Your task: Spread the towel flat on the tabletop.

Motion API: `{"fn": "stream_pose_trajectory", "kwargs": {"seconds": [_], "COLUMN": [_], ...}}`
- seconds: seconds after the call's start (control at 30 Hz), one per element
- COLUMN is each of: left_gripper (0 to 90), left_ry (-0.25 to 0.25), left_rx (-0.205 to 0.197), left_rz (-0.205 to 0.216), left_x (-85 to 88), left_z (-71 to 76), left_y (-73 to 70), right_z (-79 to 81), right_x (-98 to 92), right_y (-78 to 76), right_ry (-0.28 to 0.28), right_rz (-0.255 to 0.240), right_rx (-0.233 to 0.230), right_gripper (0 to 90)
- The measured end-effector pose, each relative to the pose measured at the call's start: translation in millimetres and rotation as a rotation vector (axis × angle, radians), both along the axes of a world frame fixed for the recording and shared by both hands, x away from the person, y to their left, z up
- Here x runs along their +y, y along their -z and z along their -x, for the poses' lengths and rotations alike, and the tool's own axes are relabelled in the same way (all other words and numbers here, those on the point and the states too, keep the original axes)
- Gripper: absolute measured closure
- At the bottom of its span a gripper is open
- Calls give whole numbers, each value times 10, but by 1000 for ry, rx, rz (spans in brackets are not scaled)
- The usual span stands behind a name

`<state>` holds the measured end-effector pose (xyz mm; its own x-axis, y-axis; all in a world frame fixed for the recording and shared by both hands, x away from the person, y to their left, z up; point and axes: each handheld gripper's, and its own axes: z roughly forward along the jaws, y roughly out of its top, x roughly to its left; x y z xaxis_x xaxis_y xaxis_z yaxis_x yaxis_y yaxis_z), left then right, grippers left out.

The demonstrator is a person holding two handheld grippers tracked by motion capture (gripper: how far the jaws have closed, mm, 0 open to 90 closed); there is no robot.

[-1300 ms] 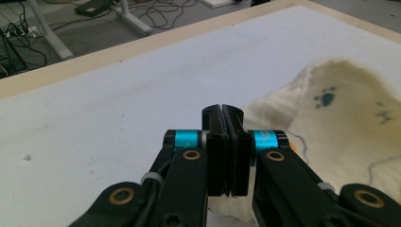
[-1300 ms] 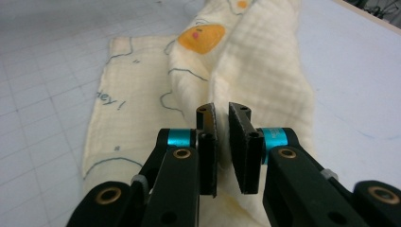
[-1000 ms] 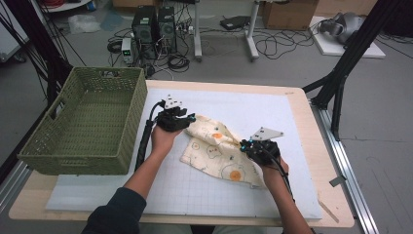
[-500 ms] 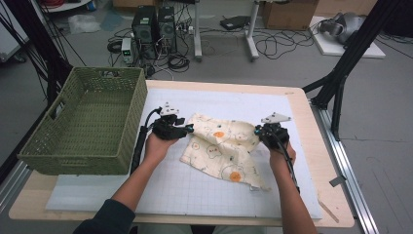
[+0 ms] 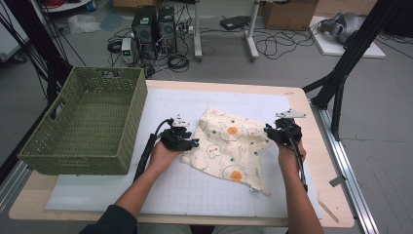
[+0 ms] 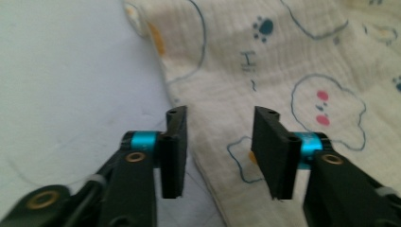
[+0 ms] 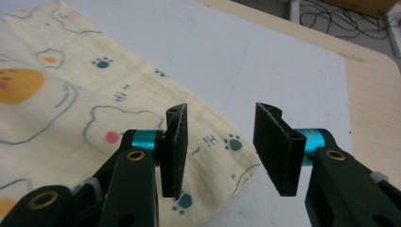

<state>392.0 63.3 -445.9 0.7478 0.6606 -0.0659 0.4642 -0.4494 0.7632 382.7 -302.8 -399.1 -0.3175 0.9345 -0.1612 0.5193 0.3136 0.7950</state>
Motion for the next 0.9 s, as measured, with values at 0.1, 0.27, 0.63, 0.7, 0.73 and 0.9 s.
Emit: {"fn": "stream_pose_trajectory", "kwargs": {"seconds": [0.1,0.27,0.63,0.7,0.73,0.9], "left_gripper": [715,872,874,873,873,872], "left_ry": [-7,-3,-101,-108,-100,-98], "left_rx": [-32,-53,-63,-70,-75,-59], "left_rz": [-24,-17,-9,-16,-25,12], "left_x": [2,74,681,759,766,773], "left_z": [7,36,359,421,455,589], "left_y": [-1,13,-172,-160,-153,-112], "right_z": [113,282,512,515,518,520], "right_x": [11,64,157,196,220,373], "right_y": [-10,117,301,314,319,371], "right_ry": [-41,-111,-170,-190,-195,-231], "right_rz": [-3,3,-31,-38,-48,-106], "right_rx": [-17,11,33,34,38,78], "right_gripper": [520,489,477,494,496,494]}}
